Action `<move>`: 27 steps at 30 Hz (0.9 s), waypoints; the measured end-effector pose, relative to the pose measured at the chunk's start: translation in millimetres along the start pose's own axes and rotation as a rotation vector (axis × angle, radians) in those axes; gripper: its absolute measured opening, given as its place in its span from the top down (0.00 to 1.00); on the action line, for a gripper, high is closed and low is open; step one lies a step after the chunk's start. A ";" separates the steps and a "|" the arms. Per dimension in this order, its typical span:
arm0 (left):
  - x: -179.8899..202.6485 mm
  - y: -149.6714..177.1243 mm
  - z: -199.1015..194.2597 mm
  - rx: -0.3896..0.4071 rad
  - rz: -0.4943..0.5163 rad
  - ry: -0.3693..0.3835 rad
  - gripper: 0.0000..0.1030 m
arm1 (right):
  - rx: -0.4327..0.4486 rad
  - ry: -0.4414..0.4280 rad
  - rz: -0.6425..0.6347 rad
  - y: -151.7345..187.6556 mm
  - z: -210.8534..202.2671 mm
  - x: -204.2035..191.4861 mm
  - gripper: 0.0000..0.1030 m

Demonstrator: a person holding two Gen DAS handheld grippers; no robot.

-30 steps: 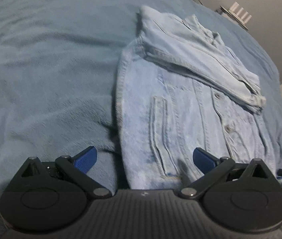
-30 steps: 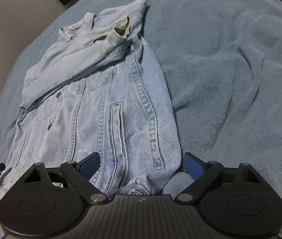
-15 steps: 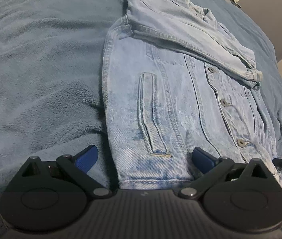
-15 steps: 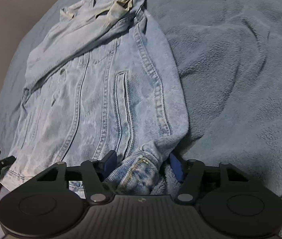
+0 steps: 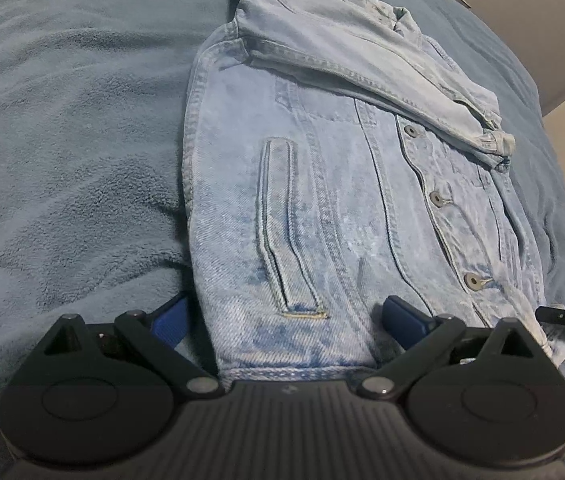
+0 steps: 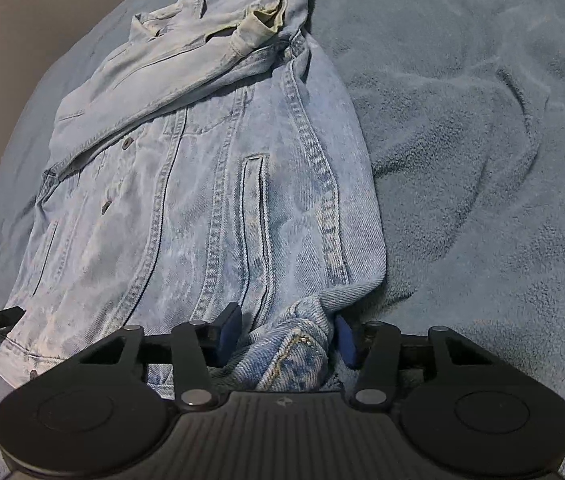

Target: Fold large clothes

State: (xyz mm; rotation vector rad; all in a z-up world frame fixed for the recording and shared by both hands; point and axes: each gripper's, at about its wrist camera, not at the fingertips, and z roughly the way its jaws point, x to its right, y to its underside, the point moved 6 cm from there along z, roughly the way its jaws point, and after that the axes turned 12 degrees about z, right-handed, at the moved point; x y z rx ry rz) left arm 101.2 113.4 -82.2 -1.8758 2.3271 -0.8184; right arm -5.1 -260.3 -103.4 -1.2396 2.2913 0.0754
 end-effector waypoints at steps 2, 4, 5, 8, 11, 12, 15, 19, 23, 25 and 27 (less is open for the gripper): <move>-0.2 -0.4 -1.2 0.008 -0.005 -0.003 0.14 | 0.011 -0.006 0.002 -0.1 -2.8 0.4 0.55; 0.4 0.1 -2.8 0.022 -0.011 0.018 0.27 | 0.028 -0.016 0.007 -0.2 -6.1 1.5 0.60; 0.7 0.3 -3.7 0.029 -0.016 0.032 0.35 | 0.034 -0.023 0.011 0.0 -7.4 1.3 0.63; 1.2 -0.1 -7.8 0.055 -0.022 0.054 0.48 | 0.049 -0.046 0.025 -1.1 -10.9 1.7 0.68; 3.0 -0.6 -12.3 0.082 -0.017 0.069 0.54 | 0.069 -0.074 0.027 -1.3 -14.7 -0.5 0.69; 3.4 -0.4 -12.9 0.084 -0.017 0.073 0.54 | 0.074 -0.084 0.024 -1.0 -15.8 -1.6 0.69; 1.8 1.5 -5.7 0.025 -0.028 0.094 0.53 | 0.019 -0.079 0.026 0.4 -7.0 -1.8 0.60; -2.4 3.5 6.9 -0.061 -0.064 0.138 0.40 | -0.010 -0.064 0.020 2.3 2.2 -5.7 0.59; -4.8 2.1 0.3 -0.009 -0.065 0.147 0.59 | 0.044 -0.113 0.028 0.3 -9.9 -4.9 0.72; -8.4 0.2 -7.6 0.044 -0.098 0.177 0.66 | 0.077 -0.146 0.028 -0.8 -18.6 -4.9 0.74; -13.4 -1.7 -15.1 0.091 -0.129 0.229 0.72 | 0.111 -0.190 0.022 -2.0 -28.1 -7.2 0.75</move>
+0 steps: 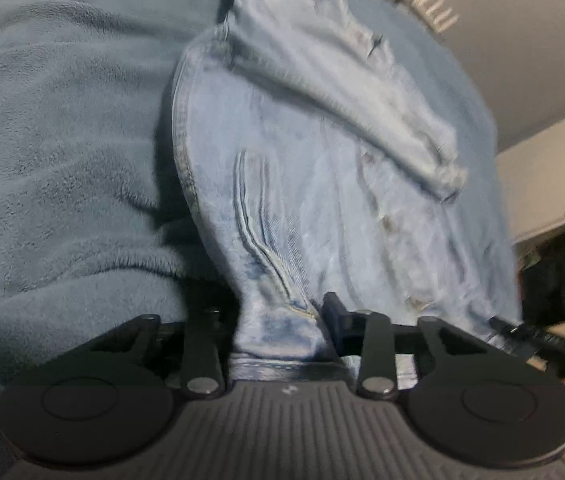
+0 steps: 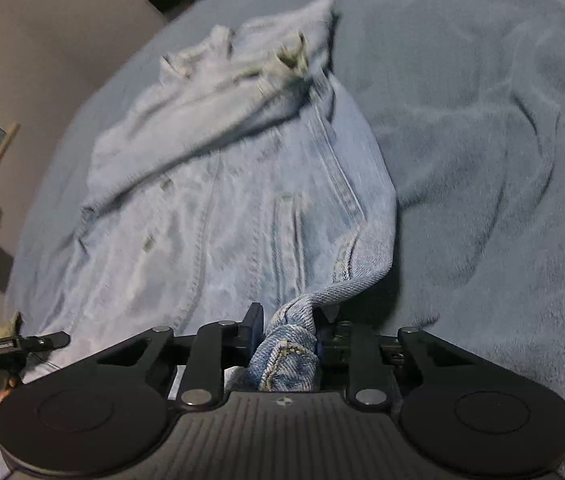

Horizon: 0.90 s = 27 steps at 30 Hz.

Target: Fold large clothes

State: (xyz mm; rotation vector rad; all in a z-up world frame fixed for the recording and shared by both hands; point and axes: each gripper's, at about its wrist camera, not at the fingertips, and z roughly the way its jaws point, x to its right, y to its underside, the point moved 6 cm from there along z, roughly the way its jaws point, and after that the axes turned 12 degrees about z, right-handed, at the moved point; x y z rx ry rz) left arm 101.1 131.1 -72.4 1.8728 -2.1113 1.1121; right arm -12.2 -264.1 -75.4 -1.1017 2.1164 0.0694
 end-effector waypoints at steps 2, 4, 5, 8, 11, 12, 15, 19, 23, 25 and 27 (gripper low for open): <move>-3.5 -1.4 -4.2 0.023 -0.036 0.058 0.74 | 0.019 -0.043 0.021 -2.4 -6.4 -2.4 0.76; -4.5 -3.1 -6.2 0.035 -0.056 0.086 0.75 | 0.027 -0.090 0.063 -6.1 -11.5 -0.3 0.76; -4.3 -4.3 -7.5 0.048 -0.056 0.099 0.75 | 0.032 -0.114 0.080 -8.3 -14.1 0.0 0.76; 0.8 -11.8 -12.1 0.105 -0.050 0.140 0.80 | 0.053 -0.182 0.126 -14.8 -19.8 3.3 0.76; 2.5 -21.9 -17.3 0.167 -0.094 0.247 0.82 | 0.081 -0.251 0.157 -21.5 -21.8 -2.0 0.76; 3.1 -25.0 -17.2 0.177 -0.103 0.265 0.82 | 0.094 -0.274 0.158 -23.3 -20.6 -5.7 0.76; 7.7 -34.0 -13.3 0.182 -0.108 0.275 0.83 | 0.125 -0.342 0.159 -33.6 -20.7 -14.5 0.77; 8.5 -54.2 -16.6 0.214 -0.151 0.311 0.83 | 0.153 -0.383 0.196 -52.2 -15.2 -21.5 0.77; 1.1 -82.8 -18.4 0.268 -0.232 0.343 0.83 | 0.197 -0.413 0.260 -75.6 -9.3 -19.0 0.77; -4.5 -94.9 -16.2 0.288 -0.271 0.360 0.83 | 0.216 -0.435 0.304 -87.4 -5.3 -15.4 0.77; -11.1 -108.9 -13.5 0.307 -0.300 0.365 0.83 | 0.225 -0.468 0.356 -101.2 -1.3 -11.2 0.77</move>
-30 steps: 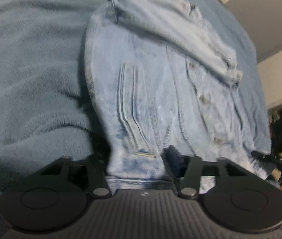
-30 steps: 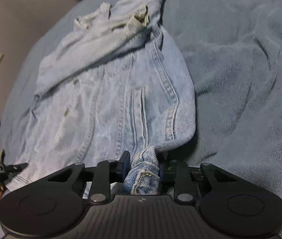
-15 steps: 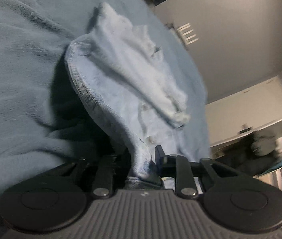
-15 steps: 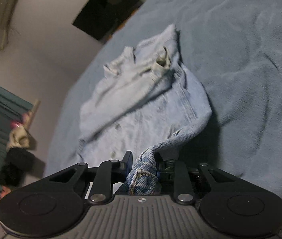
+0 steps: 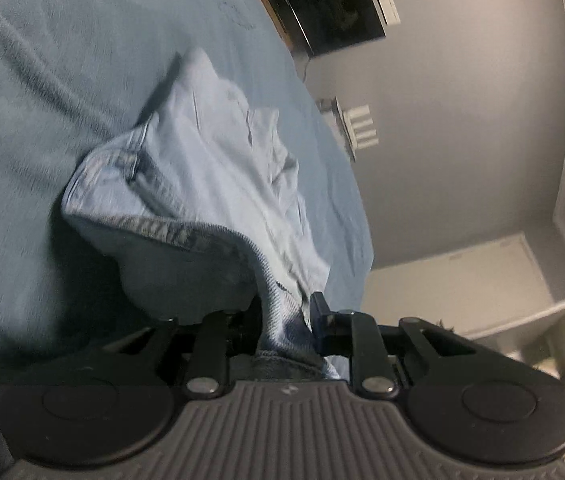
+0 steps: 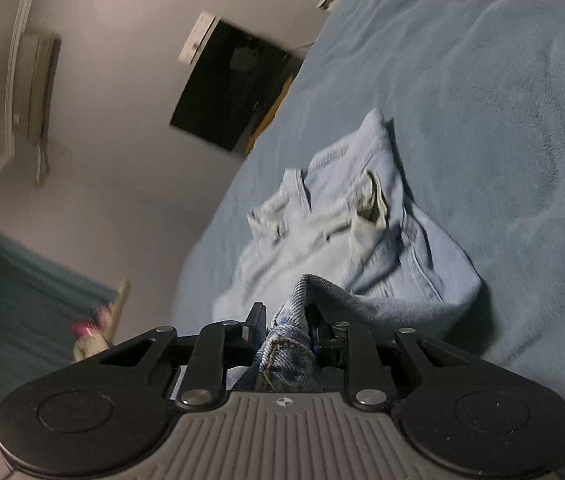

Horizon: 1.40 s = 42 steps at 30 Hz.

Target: Fold large clothes

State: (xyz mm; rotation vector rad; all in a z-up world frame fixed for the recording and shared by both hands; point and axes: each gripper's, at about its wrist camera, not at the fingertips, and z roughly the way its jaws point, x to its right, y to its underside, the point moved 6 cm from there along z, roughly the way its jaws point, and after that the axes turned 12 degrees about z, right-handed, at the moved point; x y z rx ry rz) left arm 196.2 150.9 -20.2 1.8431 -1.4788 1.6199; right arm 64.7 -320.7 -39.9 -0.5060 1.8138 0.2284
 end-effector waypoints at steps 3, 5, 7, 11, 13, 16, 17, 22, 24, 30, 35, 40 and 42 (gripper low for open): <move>-5.4 -21.7 7.9 0.023 -0.019 0.005 0.83 | 0.017 -0.026 0.039 -17.5 15.4 -3.0 0.77; -7.6 -33.9 14.9 0.033 -0.020 -0.002 0.83 | 0.022 -0.046 0.040 -27.4 28.8 -9.1 0.77; -11.3 -45.3 24.8 0.043 -0.029 -0.005 0.83 | 0.028 -0.057 0.028 -37.1 44.4 -16.9 0.77; -27.1 -65.2 50.5 0.071 -0.059 -0.018 0.83 | 0.041 -0.057 0.018 -57.8 79.0 -26.9 0.77; -38.7 -72.7 62.1 0.083 -0.080 -0.030 0.83 | 0.051 -0.052 0.016 -67.9 97.5 -28.0 0.77; -53.6 -79.9 79.8 0.089 -0.081 -0.061 0.83 | 0.073 -0.026 -0.009 -78.9 120.0 -24.9 0.76; -57.6 -81.8 84.7 0.090 -0.071 -0.075 0.83 | 0.080 -0.018 -0.016 -81.9 128.3 -22.0 0.76; -80.7 -84.0 98.7 0.120 -0.044 -0.093 0.65 | 0.129 0.009 -0.043 -89.8 154.1 -2.3 0.62; -88.7 -89.0 92.2 0.162 -0.046 -0.099 0.60 | 0.170 0.016 -0.051 -96.0 155.6 3.8 0.49; -82.8 -105.8 71.2 0.270 0.095 -0.191 0.40 | 0.286 0.061 -0.147 -118.4 142.6 6.7 0.34; -58.0 -111.3 98.2 0.215 0.406 -0.317 0.40 | 0.272 0.099 -0.292 -119.5 152.4 -6.6 0.32; -51.4 -109.9 131.9 0.158 0.581 -0.394 0.40 | 0.234 0.200 -0.532 -102.0 175.2 -23.4 0.32; -55.4 -108.2 142.7 0.135 0.604 -0.420 0.40 | 0.231 0.260 -0.622 -93.9 185.8 -24.8 0.33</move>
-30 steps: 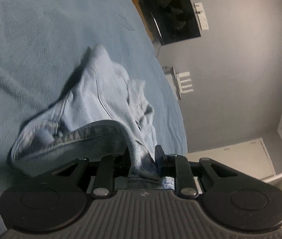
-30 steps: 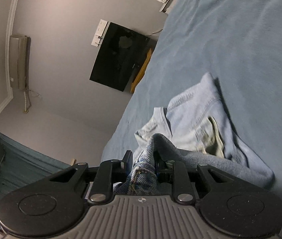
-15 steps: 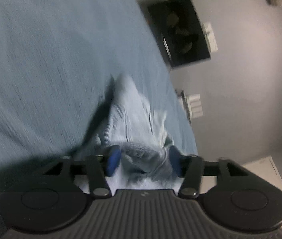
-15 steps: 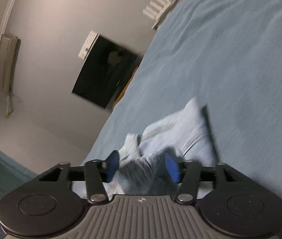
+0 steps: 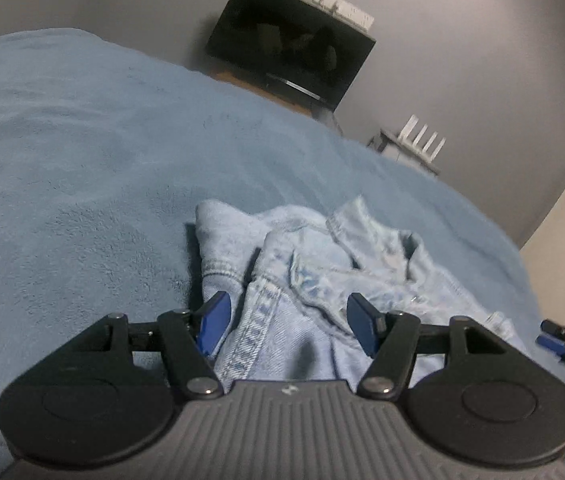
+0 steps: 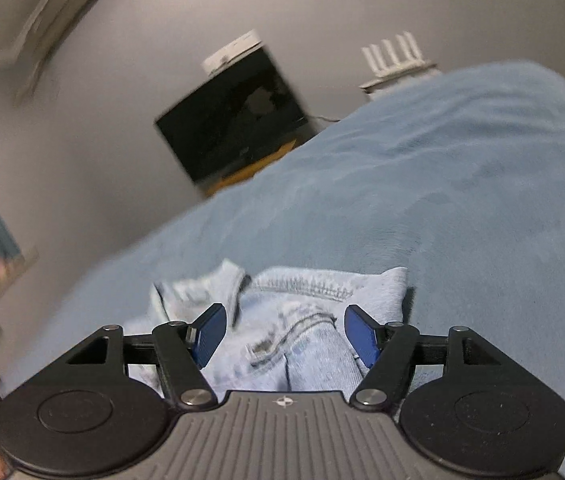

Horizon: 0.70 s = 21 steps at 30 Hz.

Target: Fold large clothes

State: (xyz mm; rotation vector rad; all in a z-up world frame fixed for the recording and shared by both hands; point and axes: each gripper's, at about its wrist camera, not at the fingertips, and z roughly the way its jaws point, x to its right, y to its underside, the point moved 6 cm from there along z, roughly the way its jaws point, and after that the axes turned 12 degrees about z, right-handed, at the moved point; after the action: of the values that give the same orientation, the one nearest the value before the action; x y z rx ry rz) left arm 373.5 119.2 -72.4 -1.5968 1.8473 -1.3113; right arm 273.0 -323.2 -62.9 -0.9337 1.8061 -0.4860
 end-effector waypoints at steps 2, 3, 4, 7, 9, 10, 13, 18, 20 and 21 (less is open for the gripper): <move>-1.6 3.5 5.3 -0.015 0.036 -0.022 0.40 | -0.005 0.043 -0.073 4.6 7.9 -5.0 0.35; -1.8 4.1 7.1 -0.021 0.058 -0.038 0.40 | -0.011 0.056 -0.101 6.1 12.2 -7.1 0.37; -2.4 4.6 9.0 -0.027 0.087 -0.065 0.40 | -0.017 0.060 -0.118 7.4 15.7 -8.8 0.38; -3.4 2.3 12.8 -0.041 0.174 -0.138 0.40 | -0.040 0.061 -0.133 9.8 24.7 -8.7 0.43; -2.0 2.4 12.9 -0.035 0.185 -0.119 0.40 | -0.046 0.072 -0.133 11.3 31.2 -5.3 0.44; -1.0 2.4 13.5 -0.029 0.174 -0.095 0.40 | -0.048 0.079 -0.138 12.4 34.3 -4.7 0.44; 1.6 2.2 18.3 -0.025 0.169 -0.068 0.40 | -0.058 0.091 -0.149 15.7 42.7 -1.2 0.44; 9.2 -1.9 14.9 0.024 0.253 -0.141 0.45 | -0.063 0.075 -0.129 13.9 47.0 5.0 0.43; 14.2 -4.2 11.2 0.047 0.277 -0.122 0.45 | -0.057 0.068 -0.131 13.7 47.2 5.8 0.43; 16.0 -3.9 9.7 0.037 0.285 -0.106 0.45 | -0.057 0.060 -0.132 14.3 46.9 5.6 0.42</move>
State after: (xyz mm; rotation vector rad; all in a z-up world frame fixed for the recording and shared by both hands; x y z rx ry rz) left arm 378.5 100.9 -69.5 -1.2991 1.8902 -1.1071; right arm 309.0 -314.6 -95.6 -1.0928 1.8276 -0.5524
